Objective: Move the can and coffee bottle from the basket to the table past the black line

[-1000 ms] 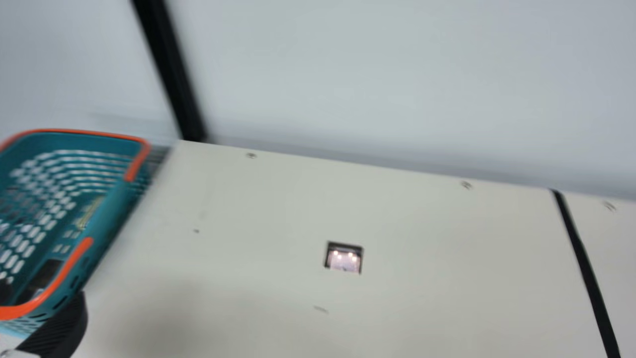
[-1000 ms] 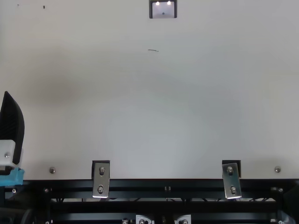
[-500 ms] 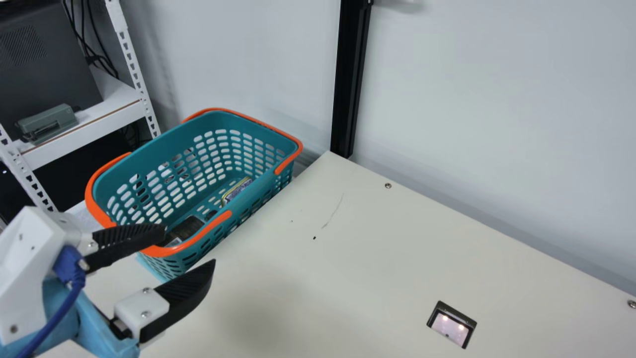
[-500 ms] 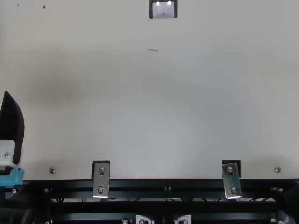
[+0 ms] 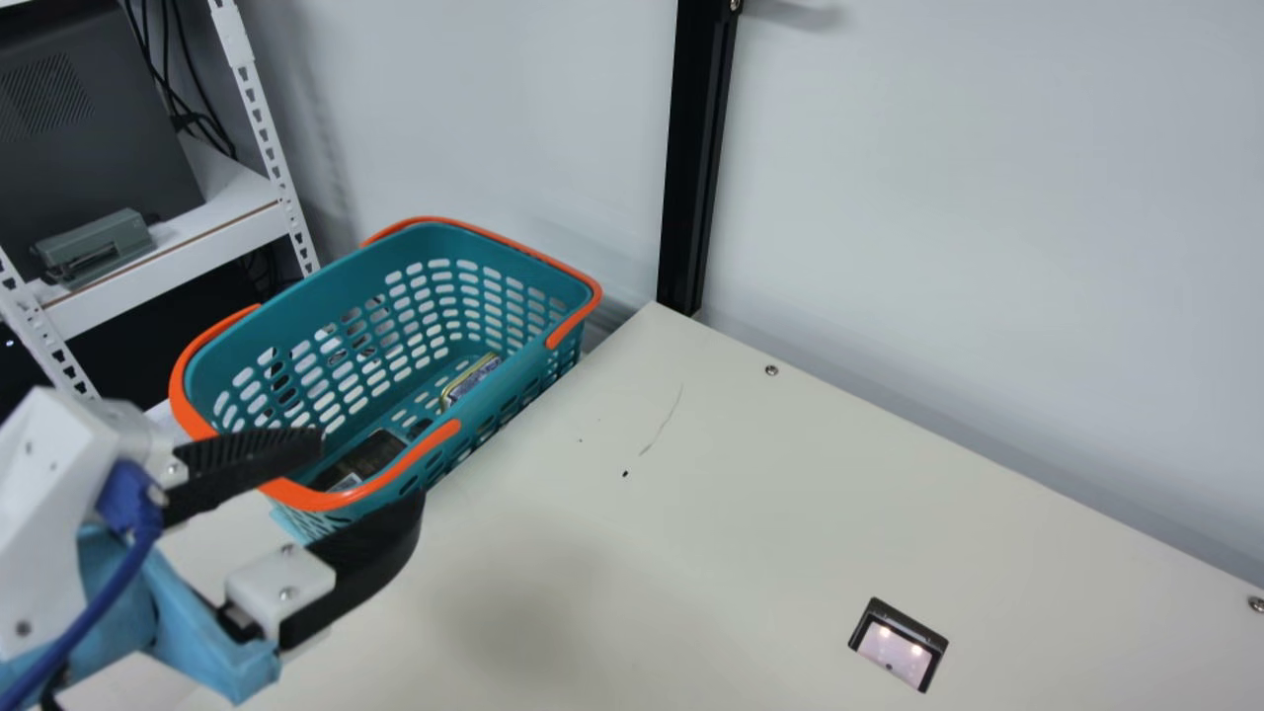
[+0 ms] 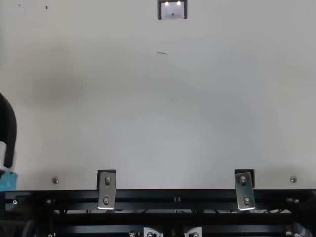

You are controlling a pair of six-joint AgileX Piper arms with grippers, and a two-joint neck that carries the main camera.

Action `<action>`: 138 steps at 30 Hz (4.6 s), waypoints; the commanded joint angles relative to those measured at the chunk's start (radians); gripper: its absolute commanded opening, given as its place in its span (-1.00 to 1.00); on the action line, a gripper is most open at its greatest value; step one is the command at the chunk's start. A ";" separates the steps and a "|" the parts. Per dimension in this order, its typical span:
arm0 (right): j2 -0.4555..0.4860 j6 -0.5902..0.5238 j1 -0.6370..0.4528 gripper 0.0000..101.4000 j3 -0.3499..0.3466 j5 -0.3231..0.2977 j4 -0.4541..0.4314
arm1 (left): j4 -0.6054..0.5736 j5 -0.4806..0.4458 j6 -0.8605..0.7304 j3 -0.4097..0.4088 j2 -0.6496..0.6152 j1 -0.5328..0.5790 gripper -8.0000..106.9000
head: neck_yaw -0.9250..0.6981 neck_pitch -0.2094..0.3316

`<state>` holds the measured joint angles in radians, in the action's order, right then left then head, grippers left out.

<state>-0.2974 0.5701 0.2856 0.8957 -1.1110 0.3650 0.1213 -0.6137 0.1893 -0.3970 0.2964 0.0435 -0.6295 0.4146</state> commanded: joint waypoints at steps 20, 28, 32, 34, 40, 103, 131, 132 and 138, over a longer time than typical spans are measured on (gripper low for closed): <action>0.000 0.000 0.000 1.00 0.000 0.000 0.000 | 0.067 0.334 0.033 -0.304 0.621 -0.315 0.71 | -0.012 0.017; 0.000 0.000 0.000 1.00 0.000 0.000 0.000 | -0.104 0.392 -0.284 -0.456 0.935 -0.441 0.71 | -0.012 0.017; 0.000 0.000 0.000 1.00 0.000 0.000 0.000 | -0.225 0.327 -0.476 -0.534 1.053 -0.483 0.71 | -0.012 0.017; 0.000 0.000 0.000 1.00 0.000 0.000 0.000 | -0.302 0.277 -0.586 -0.576 1.107 -0.516 0.71 | -0.012 0.017; 0.000 0.000 0.000 1.00 0.000 0.000 0.000 | -0.459 0.128 -0.853 -0.705 1.279 -0.657 0.71 | -0.012 0.017; 0.000 0.000 0.000 1.00 0.000 0.000 0.000 | -0.347 0.100 -0.745 -1.262 2.160 -0.523 -0.68 | -0.012 0.017; 0.000 0.000 0.000 1.00 0.000 0.000 0.000 | -1.146 0.184 -1.234 -0.750 1.289 -0.633 -0.68 | -0.012 0.017; 0.000 0.000 0.000 1.00 0.000 0.000 0.000 | -1.159 0.161 -1.215 -0.733 1.257 -0.640 -0.68 | -0.012 0.017; 0.000 0.000 0.000 1.00 0.000 0.000 0.000 | -1.169 -0.018 -1.036 -0.656 1.094 -0.670 -0.68 | -0.012 0.017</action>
<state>-0.2974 0.5701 0.2856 0.8957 -1.1110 0.3650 -1.0562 -0.5446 -0.9322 -1.0697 1.4725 -0.6214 -0.6295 0.4146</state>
